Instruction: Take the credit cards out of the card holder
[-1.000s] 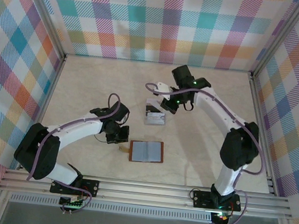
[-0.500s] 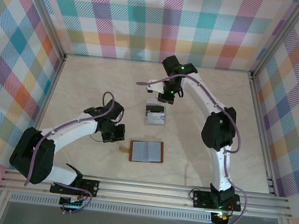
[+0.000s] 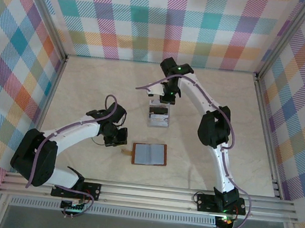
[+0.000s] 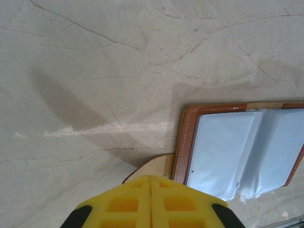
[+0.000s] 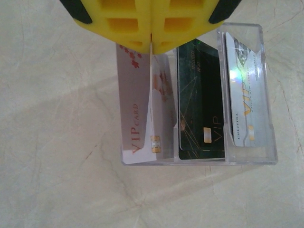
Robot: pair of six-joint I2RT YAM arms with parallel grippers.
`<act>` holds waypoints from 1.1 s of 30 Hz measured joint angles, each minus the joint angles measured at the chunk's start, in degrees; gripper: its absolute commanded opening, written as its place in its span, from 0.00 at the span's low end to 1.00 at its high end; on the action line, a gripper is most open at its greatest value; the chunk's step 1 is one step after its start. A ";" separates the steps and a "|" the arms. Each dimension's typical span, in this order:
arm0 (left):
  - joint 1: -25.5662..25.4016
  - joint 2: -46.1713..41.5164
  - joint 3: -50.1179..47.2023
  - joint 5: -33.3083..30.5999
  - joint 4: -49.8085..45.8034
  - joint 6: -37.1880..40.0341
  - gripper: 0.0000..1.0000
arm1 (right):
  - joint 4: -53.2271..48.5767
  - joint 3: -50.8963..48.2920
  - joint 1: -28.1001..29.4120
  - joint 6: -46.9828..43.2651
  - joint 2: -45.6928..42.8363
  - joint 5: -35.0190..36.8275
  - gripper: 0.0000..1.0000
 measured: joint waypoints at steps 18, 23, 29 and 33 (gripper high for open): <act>0.00 0.70 -0.63 0.42 1.31 0.02 0.08 | 7.80 0.04 1.75 1.46 0.20 6.73 0.42; 0.00 0.76 -0.55 -0.26 1.31 0.46 0.12 | 12.52 -5.68 1.62 5.62 -3.89 6.71 0.49; 0.74 0.76 1.03 -5.05 1.22 2.19 0.33 | 22.67 -25.83 1.22 14.40 -19.28 6.93 0.73; 1.22 -0.26 1.90 -10.43 1.31 3.72 0.64 | 29.77 -40.17 0.83 21.42 -30.80 8.02 1.00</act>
